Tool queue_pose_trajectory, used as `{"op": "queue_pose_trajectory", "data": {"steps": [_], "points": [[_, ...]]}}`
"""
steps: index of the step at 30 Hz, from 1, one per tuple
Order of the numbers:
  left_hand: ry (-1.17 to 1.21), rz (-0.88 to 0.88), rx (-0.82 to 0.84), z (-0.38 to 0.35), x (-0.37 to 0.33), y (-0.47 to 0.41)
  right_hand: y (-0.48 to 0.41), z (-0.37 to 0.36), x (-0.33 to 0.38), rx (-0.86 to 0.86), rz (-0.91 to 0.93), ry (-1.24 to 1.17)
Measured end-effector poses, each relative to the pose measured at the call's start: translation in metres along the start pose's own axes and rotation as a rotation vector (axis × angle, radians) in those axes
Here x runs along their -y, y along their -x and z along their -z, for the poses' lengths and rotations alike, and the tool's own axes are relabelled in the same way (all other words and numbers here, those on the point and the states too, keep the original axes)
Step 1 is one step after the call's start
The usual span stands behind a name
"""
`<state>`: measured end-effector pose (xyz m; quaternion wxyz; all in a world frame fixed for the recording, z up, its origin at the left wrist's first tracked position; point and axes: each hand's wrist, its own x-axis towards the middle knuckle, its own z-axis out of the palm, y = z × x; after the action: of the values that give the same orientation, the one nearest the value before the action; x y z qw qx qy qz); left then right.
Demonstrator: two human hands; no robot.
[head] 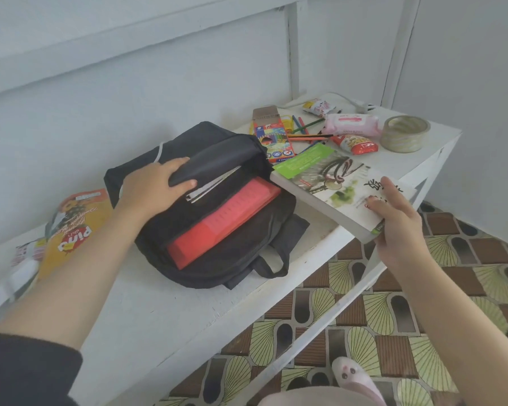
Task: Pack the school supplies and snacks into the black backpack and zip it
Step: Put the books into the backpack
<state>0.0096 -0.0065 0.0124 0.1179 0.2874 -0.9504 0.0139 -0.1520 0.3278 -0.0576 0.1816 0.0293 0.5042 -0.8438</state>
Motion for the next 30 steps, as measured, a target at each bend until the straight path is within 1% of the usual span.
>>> {"op": "queue_pose_trajectory", "data": {"steps": [6,8,13,16,21,24,26,30], "points": [[0.04,-0.049,-0.054,0.019,-0.003,-0.011,0.004,-0.01,0.008,0.226,-0.065,0.014],[0.047,-0.063,-0.088,0.023,-0.001,-0.014,0.004,-0.016,0.008,0.318,-0.101,0.071],[-0.023,-0.056,-0.158,0.031,0.0,-0.018,0.004,-0.043,0.003,0.541,-0.212,0.216],[-0.032,-0.061,-0.191,0.034,-0.001,-0.017,0.004,-0.068,-0.004,0.615,-0.25,0.291],[-0.089,-0.055,-0.228,0.037,-0.001,-0.014,-0.001,-0.11,-0.013,0.657,-0.25,0.333],[-0.098,-0.058,-0.235,0.038,-0.001,-0.012,-0.007,-0.133,-0.02,0.65,-0.249,0.339],[-0.092,-0.061,-0.234,0.039,-0.001,-0.013,-0.009,-0.147,-0.028,0.604,-0.217,0.333],[-0.092,-0.06,-0.235,0.041,0.0,-0.015,-0.005,-0.168,-0.055,0.453,-0.153,0.27]]}}
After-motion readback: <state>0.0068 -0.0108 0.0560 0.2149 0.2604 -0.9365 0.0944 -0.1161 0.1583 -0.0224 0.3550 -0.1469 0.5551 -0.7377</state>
